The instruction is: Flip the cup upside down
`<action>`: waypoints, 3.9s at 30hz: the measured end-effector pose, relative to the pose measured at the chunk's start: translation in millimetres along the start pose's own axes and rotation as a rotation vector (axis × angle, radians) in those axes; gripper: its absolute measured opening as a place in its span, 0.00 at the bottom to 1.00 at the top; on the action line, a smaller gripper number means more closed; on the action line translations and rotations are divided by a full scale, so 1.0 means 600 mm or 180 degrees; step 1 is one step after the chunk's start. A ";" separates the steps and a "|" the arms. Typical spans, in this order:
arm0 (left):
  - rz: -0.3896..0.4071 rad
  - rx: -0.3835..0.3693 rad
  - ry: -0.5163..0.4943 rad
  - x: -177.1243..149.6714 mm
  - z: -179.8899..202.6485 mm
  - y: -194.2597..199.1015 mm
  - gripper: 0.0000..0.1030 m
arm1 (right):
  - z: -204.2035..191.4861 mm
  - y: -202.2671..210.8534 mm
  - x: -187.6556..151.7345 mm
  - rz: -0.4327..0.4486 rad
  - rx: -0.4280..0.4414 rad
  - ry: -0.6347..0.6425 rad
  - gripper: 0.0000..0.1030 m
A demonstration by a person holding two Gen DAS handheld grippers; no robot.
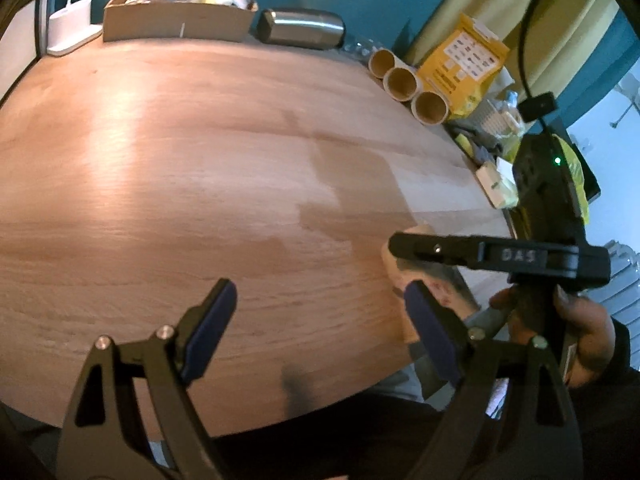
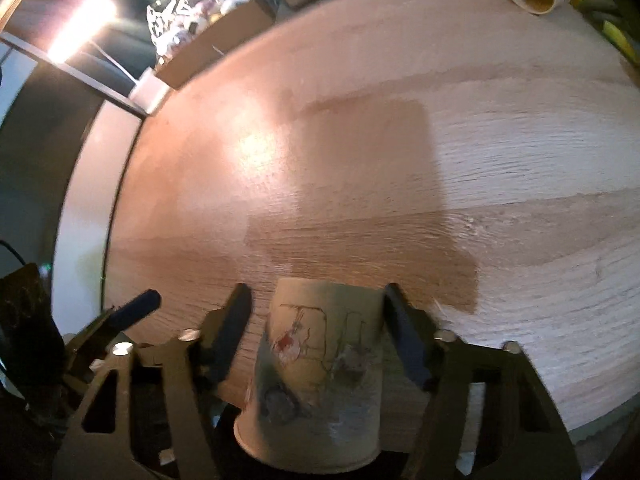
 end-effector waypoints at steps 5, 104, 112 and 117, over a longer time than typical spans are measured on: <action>0.0011 -0.0033 -0.0009 0.005 -0.019 0.001 0.85 | -0.026 0.004 0.014 0.0056 -0.0113 0.0175 0.57; 0.1674 0.0447 -0.0886 -0.176 0.144 0.204 0.85 | -0.062 0.239 -0.315 0.2741 -0.1051 0.0677 0.82; 0.1817 0.0468 -0.0946 -0.183 0.152 0.227 0.95 | -0.070 0.248 -0.326 0.2773 -0.1052 0.0696 0.82; 0.1799 0.0452 -0.0950 -0.183 0.154 0.228 0.95 | -0.070 0.249 -0.325 0.2777 -0.1037 0.0695 0.82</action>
Point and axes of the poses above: each gripper's, at about its wrist camera, not at the fingertips, and y roughly against the way its jaws point, z to its right, x to its top, the point moved 1 cm from there along -y, roughly the way its jaws point, and after that the axes turned 3 degrees about -x, right-handed, at the moved point
